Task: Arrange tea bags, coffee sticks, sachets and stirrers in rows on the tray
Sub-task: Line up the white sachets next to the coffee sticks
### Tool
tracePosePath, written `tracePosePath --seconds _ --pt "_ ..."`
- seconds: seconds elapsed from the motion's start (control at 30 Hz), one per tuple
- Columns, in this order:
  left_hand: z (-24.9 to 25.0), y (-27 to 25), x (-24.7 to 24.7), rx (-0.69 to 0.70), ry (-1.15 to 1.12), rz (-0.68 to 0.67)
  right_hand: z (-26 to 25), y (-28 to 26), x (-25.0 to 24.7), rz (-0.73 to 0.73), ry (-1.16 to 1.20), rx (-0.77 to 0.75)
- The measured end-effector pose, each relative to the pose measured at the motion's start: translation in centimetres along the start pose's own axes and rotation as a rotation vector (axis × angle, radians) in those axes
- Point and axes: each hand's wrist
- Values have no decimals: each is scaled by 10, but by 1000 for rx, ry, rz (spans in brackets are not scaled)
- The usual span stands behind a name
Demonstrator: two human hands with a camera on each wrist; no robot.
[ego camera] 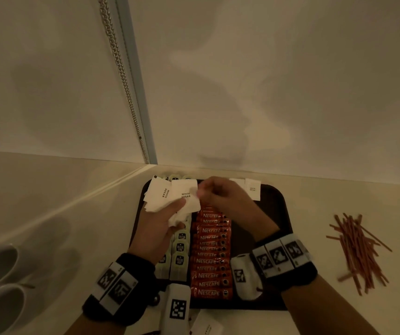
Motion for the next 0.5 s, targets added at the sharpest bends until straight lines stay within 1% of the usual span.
tracePosePath --seconds 0.03,0.13,0.23,0.33,0.4,0.5 --pt "0 0 1 15 3 -8 -4 -2 6 -1 7 -29" --pt "0 -2 3 36 -2 -37 -4 -2 13 57 58 -66" --pt "0 -3 -1 28 -98 -26 5 -2 7 117 179 -67" --pt "2 -3 -6 -5 -236 -51 29 0 -15 288 251 -30" --pt "3 -2 -11 -1 -268 -29 53 3 -33 428 245 21" --pt "4 -2 -16 13 -282 -21 94 9 -59 595 175 157"
Point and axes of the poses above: each hand's wrist, its own y-axis towards the middle knuckle, its own x-axis out of the palm, z = x × y, and after that the axes turned 13 degrees about -z, right-handed
